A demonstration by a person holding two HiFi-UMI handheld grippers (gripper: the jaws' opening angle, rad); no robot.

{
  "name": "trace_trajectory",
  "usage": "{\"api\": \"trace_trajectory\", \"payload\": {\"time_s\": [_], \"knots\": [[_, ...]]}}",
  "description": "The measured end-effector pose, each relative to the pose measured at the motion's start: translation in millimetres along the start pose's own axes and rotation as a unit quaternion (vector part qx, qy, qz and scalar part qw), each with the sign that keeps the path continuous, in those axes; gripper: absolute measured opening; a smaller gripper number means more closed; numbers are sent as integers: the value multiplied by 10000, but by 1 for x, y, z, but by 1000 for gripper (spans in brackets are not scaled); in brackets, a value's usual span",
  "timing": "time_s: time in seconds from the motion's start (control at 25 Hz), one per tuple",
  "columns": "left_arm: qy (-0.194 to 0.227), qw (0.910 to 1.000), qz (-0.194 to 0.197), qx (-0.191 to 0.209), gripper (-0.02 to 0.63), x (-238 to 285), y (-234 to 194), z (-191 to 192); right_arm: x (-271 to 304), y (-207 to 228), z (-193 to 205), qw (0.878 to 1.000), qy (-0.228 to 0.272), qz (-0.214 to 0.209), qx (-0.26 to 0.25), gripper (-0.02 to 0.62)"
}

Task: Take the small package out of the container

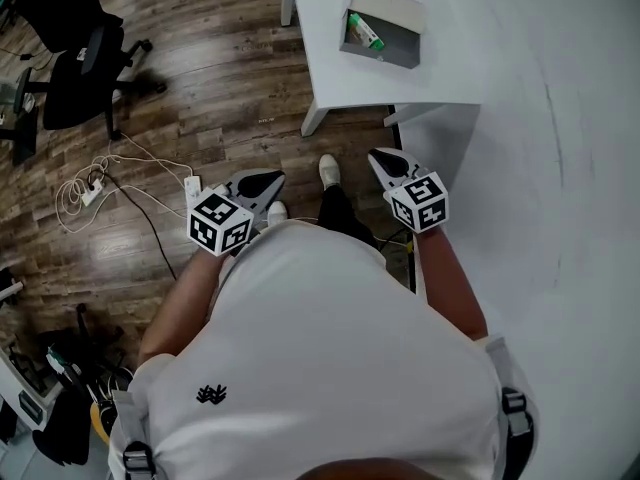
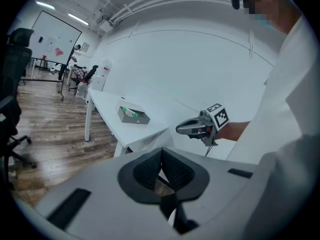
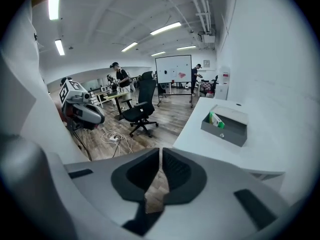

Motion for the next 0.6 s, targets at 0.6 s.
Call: {"api": "trace_trajectory", "payload": {"time_s": [0.6], "knots": [[315, 9917, -1155, -467, 8, 34, -46, -93, 89, 172, -97, 9982, -119, -171, -568, 128]]}}
Point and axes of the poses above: the fingertips, and each gripper's own axes: x forward along the fingers, y to its right, z out of its underside, the point moved 7 cm from there along -x, backward along the fingers, and after that the axes turned 10 degrees about -y, right-handed, at the moved point
